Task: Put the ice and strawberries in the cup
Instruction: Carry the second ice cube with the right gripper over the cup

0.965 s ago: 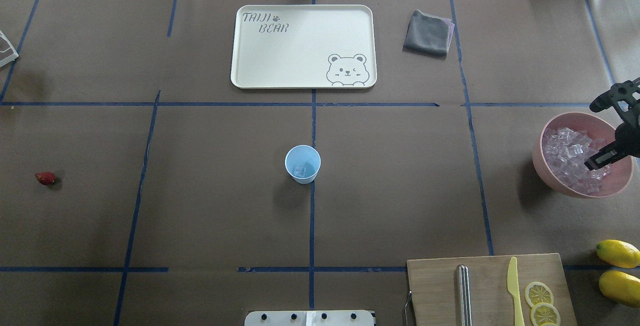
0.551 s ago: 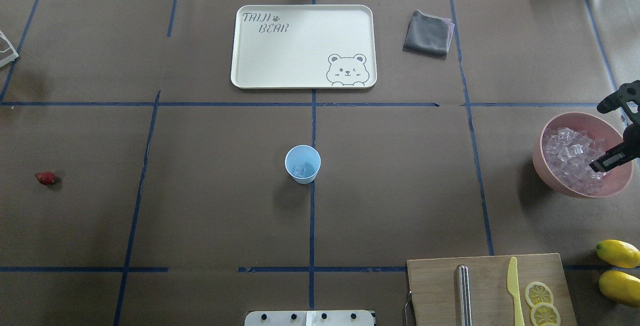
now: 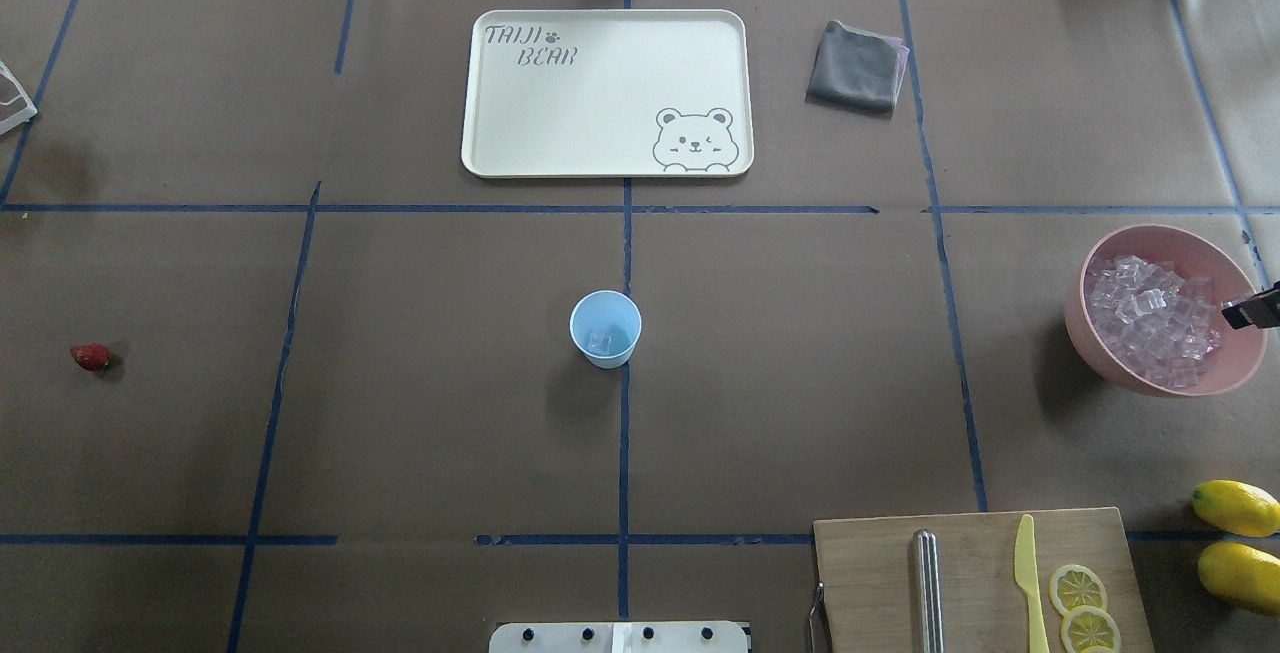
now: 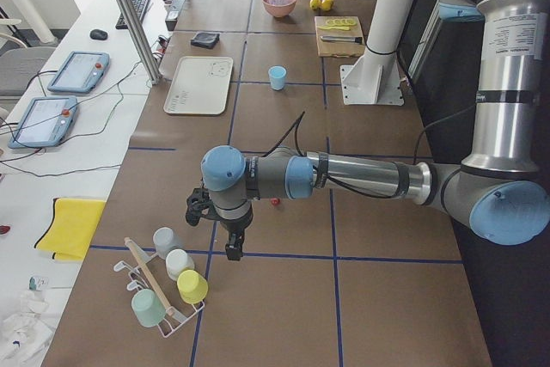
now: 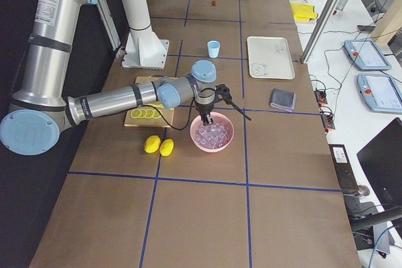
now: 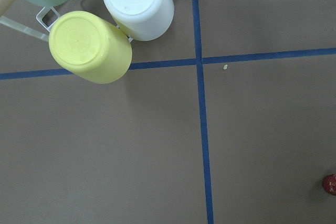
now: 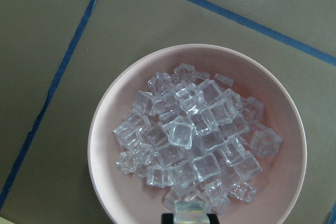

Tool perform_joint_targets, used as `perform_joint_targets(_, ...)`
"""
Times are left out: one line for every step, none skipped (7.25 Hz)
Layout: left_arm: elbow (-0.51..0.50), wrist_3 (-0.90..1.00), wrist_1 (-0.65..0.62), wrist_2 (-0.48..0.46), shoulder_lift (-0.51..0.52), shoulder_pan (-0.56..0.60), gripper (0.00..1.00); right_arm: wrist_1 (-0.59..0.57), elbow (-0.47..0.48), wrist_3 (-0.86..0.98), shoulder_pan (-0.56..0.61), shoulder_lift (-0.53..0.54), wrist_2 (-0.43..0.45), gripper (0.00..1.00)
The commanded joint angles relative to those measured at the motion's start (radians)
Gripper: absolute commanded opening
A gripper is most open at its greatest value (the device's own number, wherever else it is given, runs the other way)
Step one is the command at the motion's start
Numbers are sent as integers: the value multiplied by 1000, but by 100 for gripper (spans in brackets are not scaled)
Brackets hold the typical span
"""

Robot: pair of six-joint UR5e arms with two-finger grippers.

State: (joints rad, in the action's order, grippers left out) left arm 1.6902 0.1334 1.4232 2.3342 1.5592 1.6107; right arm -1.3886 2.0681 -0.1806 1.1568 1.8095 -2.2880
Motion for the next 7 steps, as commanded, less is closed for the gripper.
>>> perform_joint_targets(0,0,0,1,-1,0,100,-131,75,1,20,-51,-7,0)
perform_joint_targets(0,0,0,1,-1,0,100,-195,79,-5,18,-123,1,0)
perform_joint_targets(5,0,0,1,-1,0,100,-289,79,-17,3,-219,4,0)
perform_joint_targets(6,-2,0,1,-1,0,100,-396,79,-87,-41,-362,4,0)
perform_joint_targets(6,-2,-1,5,-1,0,100,-426,76,-235,-110,-466,5,0)
perform_joint_targets(6,-24,2,19,-1,0,100,-429,69,-376,-221,-558,22,0)
perform_joint_targets(16,-43,2,20,-2,0,100,-449,38,-504,-317,-661,92,0)
